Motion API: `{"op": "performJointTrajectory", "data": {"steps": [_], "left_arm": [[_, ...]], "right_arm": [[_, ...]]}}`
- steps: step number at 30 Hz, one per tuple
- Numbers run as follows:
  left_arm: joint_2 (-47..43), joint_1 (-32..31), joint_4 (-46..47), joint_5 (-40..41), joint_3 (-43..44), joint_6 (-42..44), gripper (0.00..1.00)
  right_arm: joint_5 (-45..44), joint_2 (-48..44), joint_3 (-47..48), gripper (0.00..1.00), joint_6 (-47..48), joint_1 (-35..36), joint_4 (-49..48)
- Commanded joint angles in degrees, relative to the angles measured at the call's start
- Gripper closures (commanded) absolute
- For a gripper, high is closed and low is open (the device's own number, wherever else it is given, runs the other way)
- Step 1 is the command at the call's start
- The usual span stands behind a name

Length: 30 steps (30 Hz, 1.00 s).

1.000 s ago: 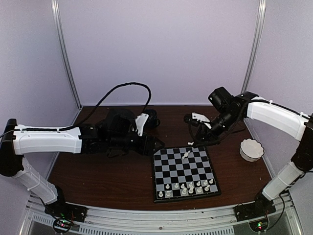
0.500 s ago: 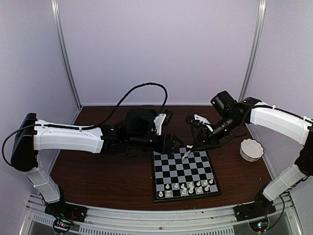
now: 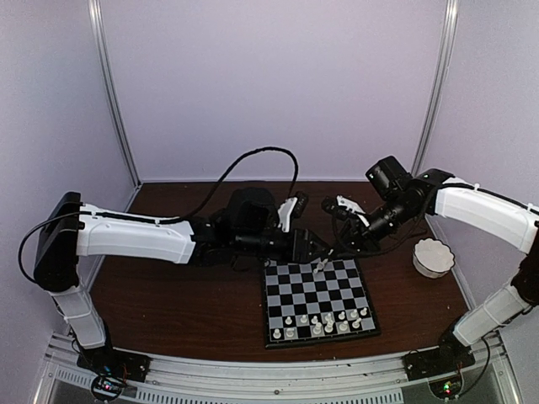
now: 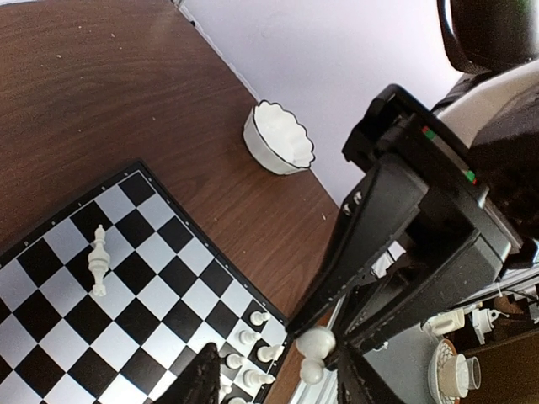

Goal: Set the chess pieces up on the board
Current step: Pass from the right arm to the left

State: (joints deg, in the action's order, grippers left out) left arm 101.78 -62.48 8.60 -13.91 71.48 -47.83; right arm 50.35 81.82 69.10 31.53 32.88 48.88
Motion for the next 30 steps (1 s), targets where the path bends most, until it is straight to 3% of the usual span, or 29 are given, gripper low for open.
{"op": "performJointTrajectory", "data": {"steps": [1,9,25,30], "left_arm": [[0.4,-0.2,6.1,-2.1,0.4,-2.7,0.53],[1.7,-0.2,8.6,-4.0,0.1,-4.8,0.69],[2.1,-0.2,10.7,-5.0,-0.1,-6.2,0.91],[1.7,-0.1,9.8,-4.5,-0.2,-5.5,0.93]], "right_arm": [[1.0,-1.5,-0.4,0.82,-0.1,0.3,-1.2],[1.1,-1.7,-0.5,0.82,-0.2,0.3,-1.4],[-0.2,-1.8,-1.1,0.80,-0.4,0.3,-2.6],[-0.4,-1.7,-1.2,0.77,-0.4,0.3,-2.7]]}}
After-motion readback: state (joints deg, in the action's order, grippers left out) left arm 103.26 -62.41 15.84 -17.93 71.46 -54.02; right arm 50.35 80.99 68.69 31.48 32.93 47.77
